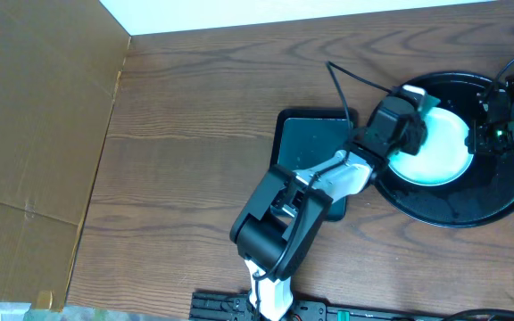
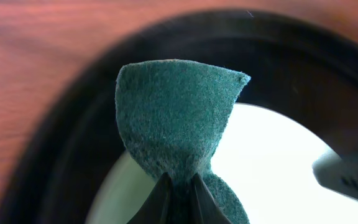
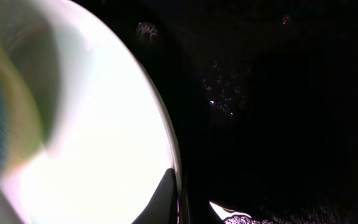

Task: Clean dirty plates on tray and stack at the side
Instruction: 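Keep scrubbing the plate surface with the sponge in circles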

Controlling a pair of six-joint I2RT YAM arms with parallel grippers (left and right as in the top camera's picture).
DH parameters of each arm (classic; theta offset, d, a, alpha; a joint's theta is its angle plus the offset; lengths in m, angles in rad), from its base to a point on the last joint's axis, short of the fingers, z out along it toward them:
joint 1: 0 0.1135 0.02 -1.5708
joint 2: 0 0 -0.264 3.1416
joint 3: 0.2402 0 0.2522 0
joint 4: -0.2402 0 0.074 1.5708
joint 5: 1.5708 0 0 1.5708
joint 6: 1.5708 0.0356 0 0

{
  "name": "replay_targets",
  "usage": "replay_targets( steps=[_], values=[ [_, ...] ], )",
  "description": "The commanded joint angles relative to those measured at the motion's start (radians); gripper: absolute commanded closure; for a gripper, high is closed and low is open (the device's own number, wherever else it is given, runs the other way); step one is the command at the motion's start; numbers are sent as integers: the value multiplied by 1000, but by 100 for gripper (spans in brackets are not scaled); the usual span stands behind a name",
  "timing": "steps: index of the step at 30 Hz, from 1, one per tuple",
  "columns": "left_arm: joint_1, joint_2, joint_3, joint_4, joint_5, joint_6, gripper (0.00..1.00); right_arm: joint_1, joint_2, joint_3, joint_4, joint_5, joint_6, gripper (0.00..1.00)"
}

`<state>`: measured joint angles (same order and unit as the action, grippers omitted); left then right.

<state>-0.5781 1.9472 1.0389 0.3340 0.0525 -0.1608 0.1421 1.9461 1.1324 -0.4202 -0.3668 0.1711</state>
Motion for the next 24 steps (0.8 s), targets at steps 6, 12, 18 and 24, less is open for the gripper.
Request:
replay_targets(
  steps=[6,12,18,24],
  values=[
    [39,13,-3,-61,-27,75,93,24,52,-26,-22,48,-19,99],
    [37,13,-3,-193,5,72,93,24,52,-26,-19,48,-19,99],
    [37,13,-3,-274,261,-43,93,24,52,-26,-19,48,-19,99],
    [37,13,-3,-274,539,-225,93,24,52,-26,-17,48,-18,99]
  ],
)
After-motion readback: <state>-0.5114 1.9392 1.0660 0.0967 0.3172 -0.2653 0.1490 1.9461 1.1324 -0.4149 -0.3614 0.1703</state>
